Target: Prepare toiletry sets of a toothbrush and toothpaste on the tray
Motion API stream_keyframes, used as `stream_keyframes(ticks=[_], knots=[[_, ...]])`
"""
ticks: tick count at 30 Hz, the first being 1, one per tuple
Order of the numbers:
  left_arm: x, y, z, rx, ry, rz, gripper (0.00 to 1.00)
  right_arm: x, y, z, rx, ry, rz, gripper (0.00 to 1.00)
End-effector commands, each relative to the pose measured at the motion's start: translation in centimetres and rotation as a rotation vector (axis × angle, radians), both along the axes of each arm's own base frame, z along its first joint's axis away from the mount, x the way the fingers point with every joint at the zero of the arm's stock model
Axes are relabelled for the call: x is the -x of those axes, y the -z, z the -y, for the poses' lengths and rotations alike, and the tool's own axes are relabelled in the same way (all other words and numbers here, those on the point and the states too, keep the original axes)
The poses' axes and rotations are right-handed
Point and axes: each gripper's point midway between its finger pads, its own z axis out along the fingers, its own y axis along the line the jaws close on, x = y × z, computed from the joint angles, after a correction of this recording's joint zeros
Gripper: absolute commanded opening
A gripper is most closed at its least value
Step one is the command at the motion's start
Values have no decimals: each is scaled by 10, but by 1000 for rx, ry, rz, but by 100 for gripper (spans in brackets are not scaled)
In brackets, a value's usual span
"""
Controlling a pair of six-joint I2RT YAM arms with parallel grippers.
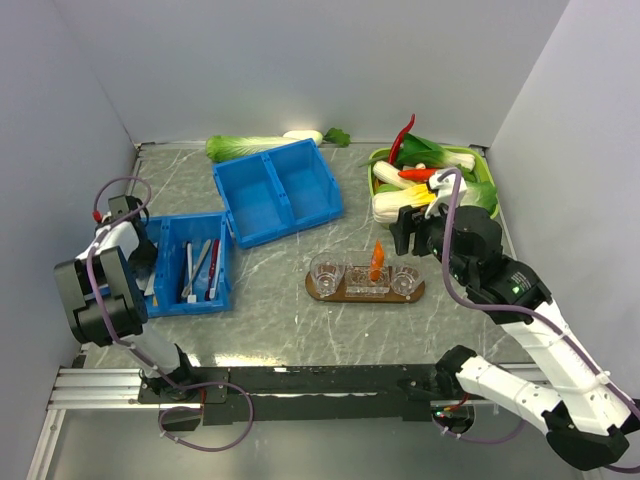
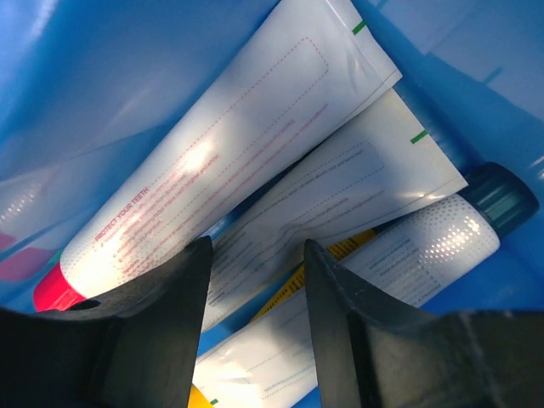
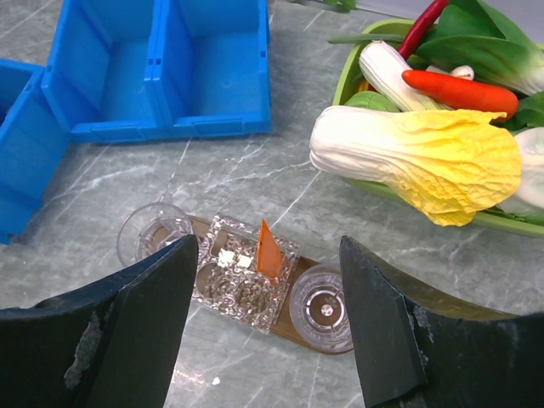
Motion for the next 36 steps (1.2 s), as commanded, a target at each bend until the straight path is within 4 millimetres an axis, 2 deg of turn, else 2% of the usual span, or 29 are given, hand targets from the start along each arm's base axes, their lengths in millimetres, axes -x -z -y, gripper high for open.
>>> stream_keyframes(ticks=[1,8,11,12,17,21,23,26,30,33,36], knots=[[-5,-5,-6,-32,-1,-15,52,0,-7,8,-3,29,38,75],[-8,5,-2,-2,20,-47,44,2,-9,14,8,44,50,75],[-8,7,0,5,28,-52,35,2,-10,16,8,47,56,75],[-9,6,0,6,31,-47,28,2,-9,16,12,50,55,75],[-9,1,4,13,47,-30,15,3,-8,20,16,59,58,75],[-11,-12,7,-3,59,7,1,5,-5,22,23,67,59,75],[-10,-18,6,-16,56,31,1,6,-5,24,24,71,61,76],[-12,-40,4,-51,48,109,1,7,-3,26,26,79,62,76],[-14,-54,3,-76,39,165,1,7,-1,27,26,83,61,76],[-14,-45,5,-52,51,136,1,6,1,26,26,81,56,76],[-16,-27,11,0,75,76,9,5,2,24,24,78,52,76]])
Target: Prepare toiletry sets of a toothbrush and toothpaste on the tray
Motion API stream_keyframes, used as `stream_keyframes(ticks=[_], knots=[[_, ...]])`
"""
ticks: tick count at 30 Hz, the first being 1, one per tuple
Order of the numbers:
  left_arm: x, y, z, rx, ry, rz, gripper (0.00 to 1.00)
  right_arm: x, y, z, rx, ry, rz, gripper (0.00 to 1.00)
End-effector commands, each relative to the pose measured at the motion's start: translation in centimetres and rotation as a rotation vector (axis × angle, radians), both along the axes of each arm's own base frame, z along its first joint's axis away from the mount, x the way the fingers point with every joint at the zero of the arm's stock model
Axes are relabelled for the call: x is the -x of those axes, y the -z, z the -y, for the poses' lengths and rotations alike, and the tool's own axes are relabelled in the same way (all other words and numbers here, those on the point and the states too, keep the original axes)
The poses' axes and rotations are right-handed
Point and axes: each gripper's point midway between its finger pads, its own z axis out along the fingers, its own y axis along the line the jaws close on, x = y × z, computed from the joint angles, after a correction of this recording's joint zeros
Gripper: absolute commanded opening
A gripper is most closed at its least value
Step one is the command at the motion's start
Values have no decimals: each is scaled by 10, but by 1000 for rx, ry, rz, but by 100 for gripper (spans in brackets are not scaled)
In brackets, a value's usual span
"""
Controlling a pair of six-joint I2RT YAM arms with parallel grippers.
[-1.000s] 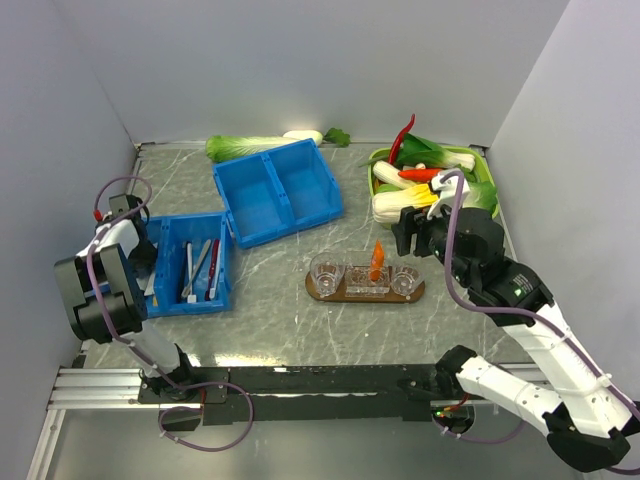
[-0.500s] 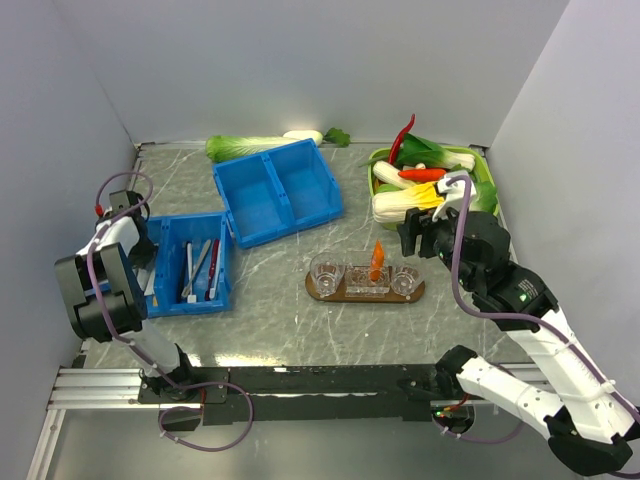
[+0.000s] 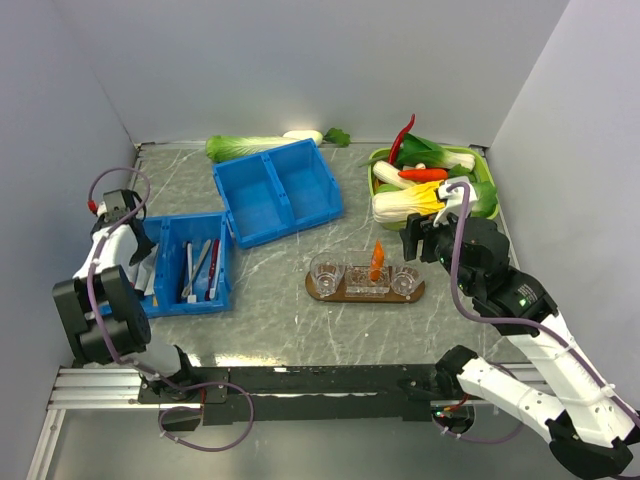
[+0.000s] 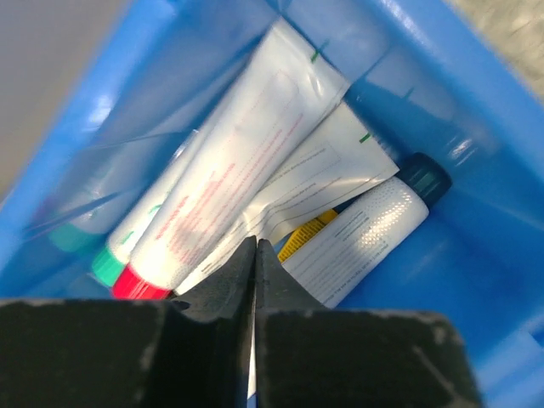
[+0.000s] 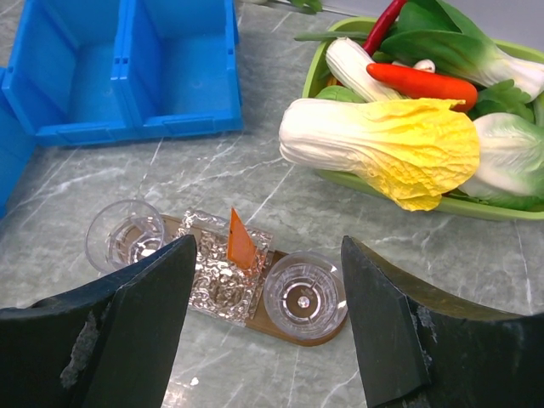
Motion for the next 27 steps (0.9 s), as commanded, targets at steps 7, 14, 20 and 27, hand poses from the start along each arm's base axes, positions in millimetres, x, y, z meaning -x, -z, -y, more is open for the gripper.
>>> stream_keyframes(ticks=[7,14,20,27], knots=[[-9,19,26,143,94,-14,32,-8,-7,2,10,27,18,77],[-11,4,29,146,98,42,46,-10,-9,-2,10,17,11,78],[-18,-21,39,156,153,159,47,-9,-13,2,17,26,19,78],[-17,-5,56,240,214,137,46,-9,-19,3,20,30,23,79]])
